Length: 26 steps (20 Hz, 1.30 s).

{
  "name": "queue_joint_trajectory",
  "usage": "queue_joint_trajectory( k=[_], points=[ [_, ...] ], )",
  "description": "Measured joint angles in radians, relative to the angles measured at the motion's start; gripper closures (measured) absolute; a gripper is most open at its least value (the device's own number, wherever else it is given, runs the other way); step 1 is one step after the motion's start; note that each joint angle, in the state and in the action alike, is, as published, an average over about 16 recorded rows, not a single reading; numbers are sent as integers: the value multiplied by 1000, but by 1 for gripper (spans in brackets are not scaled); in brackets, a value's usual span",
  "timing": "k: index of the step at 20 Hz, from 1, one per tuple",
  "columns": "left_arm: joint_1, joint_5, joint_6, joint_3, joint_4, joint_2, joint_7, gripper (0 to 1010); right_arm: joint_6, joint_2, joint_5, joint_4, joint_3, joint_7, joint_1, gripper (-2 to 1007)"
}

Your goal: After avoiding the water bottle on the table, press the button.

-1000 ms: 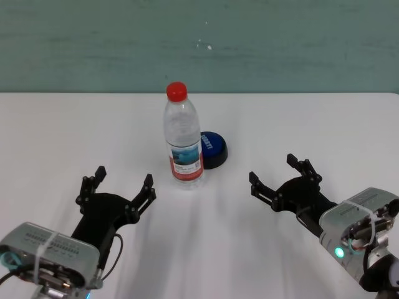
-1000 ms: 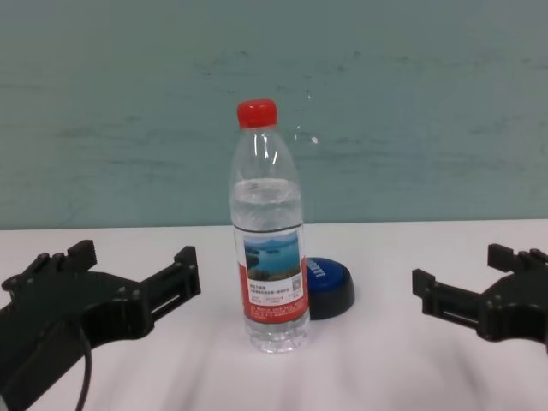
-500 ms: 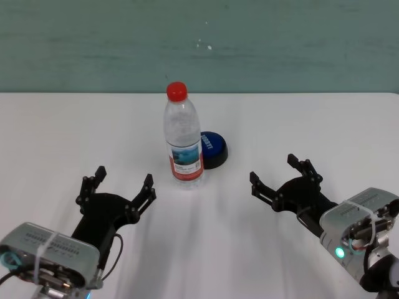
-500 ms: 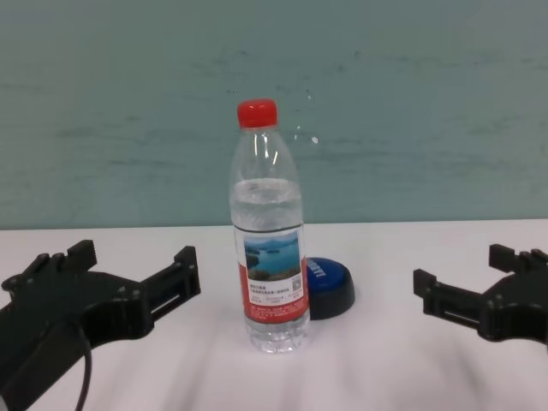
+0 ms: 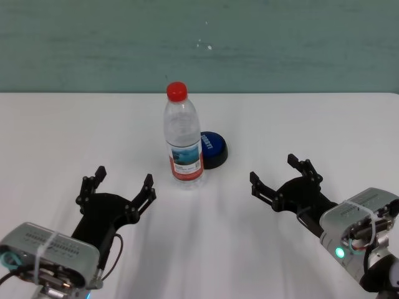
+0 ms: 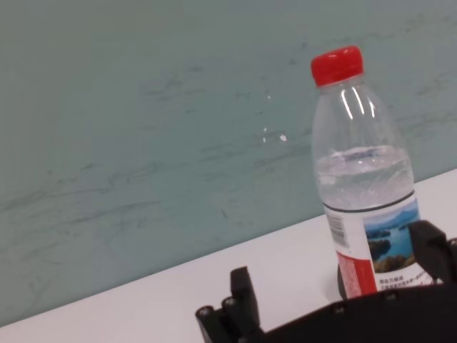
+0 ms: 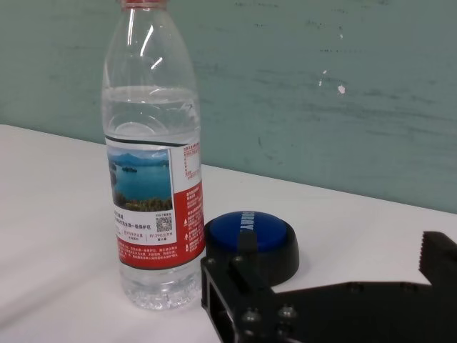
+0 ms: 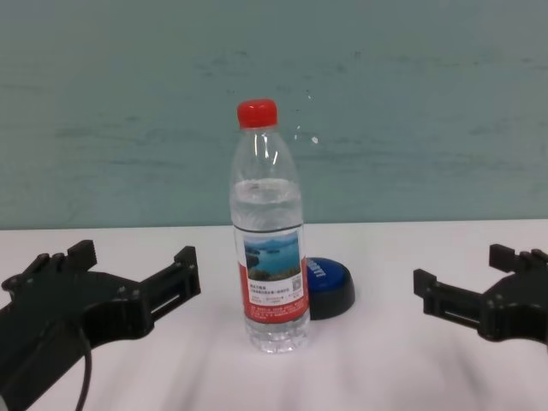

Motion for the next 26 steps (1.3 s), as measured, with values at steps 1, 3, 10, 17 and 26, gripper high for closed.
queue_joint_trajectory(
  k=[1,3,10,17,26],
  points=[
    [0,0,0,0,0,0,0,10,0,0,0,0,0,0,0,1],
    [0,0,0,0,0,0,0,10,0,0,0,0,0,0,0,1],
    [0,0,0,0,0,0,0,10,0,0,0,0,0,0,0,1],
    [0,0,0,0,0,0,0,10,0,0,0,0,0,0,0,1],
    [0,0,0,0,0,0,0,10,0,0,0,0,0,0,0,1]
  ],
)
